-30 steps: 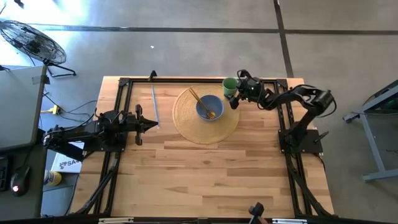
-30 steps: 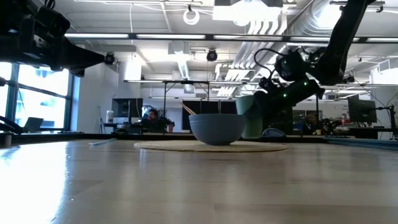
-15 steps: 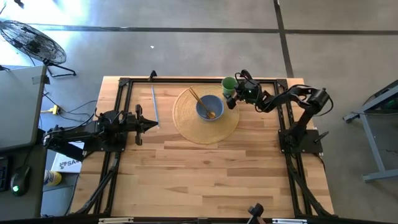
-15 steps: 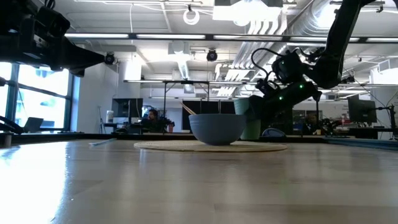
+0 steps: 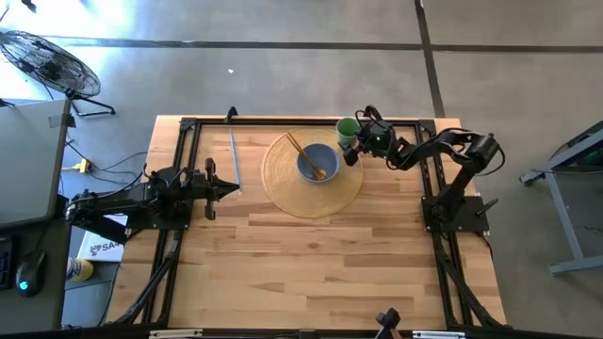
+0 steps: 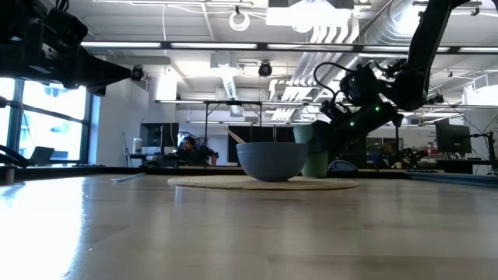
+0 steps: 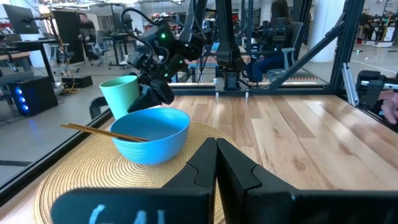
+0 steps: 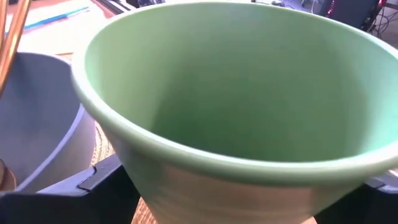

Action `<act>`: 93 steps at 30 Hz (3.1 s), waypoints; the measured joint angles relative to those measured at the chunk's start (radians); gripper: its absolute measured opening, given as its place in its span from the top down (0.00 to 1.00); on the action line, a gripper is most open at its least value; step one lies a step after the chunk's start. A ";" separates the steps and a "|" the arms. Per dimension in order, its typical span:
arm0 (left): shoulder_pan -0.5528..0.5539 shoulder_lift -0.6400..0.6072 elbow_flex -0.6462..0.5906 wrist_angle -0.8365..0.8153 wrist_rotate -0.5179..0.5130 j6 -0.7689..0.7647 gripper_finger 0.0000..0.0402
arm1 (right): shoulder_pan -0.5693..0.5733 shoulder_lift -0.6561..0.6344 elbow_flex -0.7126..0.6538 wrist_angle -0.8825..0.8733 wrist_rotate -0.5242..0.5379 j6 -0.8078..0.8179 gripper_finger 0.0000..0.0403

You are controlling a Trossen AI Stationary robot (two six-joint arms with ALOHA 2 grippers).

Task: Pick & Place Utensil
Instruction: Put the green cup to the top right of the blue bowl on the brown mat, then put the blue straw into the green cup on the brown mat

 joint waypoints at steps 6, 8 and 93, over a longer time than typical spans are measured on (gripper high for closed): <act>0.000 0.000 0.000 0.000 0.000 0.000 1.00 | 0.000 0.000 0.000 -0.008 0.002 -0.012 0.11; 0.000 0.000 0.000 0.000 0.000 0.000 1.00 | 0.000 0.000 0.000 -0.007 0.001 -0.013 0.11; 0.000 0.000 0.000 0.001 0.000 0.000 1.00 | 0.651 -0.595 0.000 -0.654 0.037 0.287 0.01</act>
